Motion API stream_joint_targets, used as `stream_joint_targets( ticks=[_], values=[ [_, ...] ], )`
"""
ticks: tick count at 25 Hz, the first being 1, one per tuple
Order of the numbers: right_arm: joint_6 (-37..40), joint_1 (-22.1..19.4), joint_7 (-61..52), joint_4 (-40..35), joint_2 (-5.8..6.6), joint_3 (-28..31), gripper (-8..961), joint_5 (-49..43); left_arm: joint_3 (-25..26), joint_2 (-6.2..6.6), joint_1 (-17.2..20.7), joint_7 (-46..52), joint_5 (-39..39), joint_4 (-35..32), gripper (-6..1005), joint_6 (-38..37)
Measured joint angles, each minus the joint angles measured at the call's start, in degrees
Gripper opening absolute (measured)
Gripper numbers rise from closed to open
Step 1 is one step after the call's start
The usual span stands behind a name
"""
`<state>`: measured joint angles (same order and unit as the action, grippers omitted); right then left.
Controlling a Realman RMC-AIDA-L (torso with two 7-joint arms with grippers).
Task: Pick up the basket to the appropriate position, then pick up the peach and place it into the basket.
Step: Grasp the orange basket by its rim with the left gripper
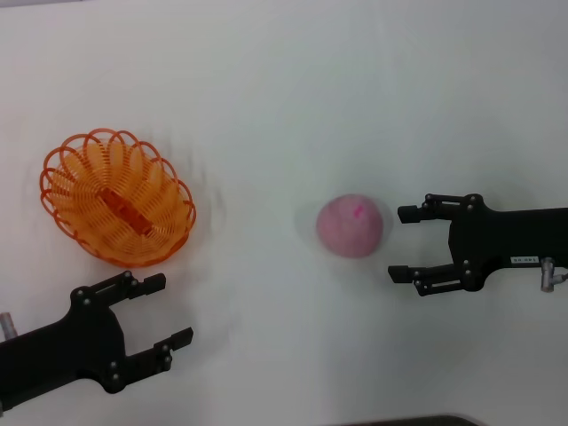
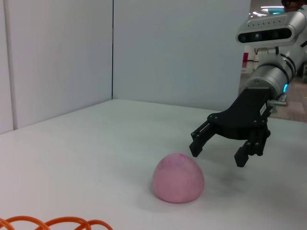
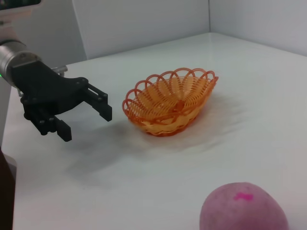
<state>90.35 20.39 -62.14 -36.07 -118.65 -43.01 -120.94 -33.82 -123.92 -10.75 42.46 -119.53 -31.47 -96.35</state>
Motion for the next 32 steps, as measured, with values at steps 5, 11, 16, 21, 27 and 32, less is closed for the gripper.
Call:
stream_joint_targets(
  ticks=[5,11,16,21,27,32],
  values=[
    [-0.3,0.0,0.0,-0.1,0.0,0.0,898,0.0,0.2,0.0,0.1,0.0,0.0,0.0,719,-0.4],
    [-0.5,0.0,0.0,-0.1,-0.09,-0.2,898,0.0,0.7,0.02,0.1,1.3,0.3,0.0,719,-1.3],
    [-0.7,0.2,-0.1,0.1,-0.09,0.0,898,0.0,4.0,0.71,-1.0,11.0,0.6,-0.7,718,-5.3],
    [-0.8,0.3,-0.4,0.1,-0.09,0.0,898,0.0,7.9,1.85,-2.6,27.1,0.6,-3.0,718,-8.8],
    [-0.8,0.4,-0.6,0.0,-0.04,0.0,899,0.0,8.7,3.94,-6.1,44.0,0.3,-4.0,717,-11.0],
    [-0.8,0.7,-0.7,0.0,-0.01,-0.2,899,0.0,9.7,5.32,-8.8,55.6,0.4,-4.2,717,-10.5]
  ],
)
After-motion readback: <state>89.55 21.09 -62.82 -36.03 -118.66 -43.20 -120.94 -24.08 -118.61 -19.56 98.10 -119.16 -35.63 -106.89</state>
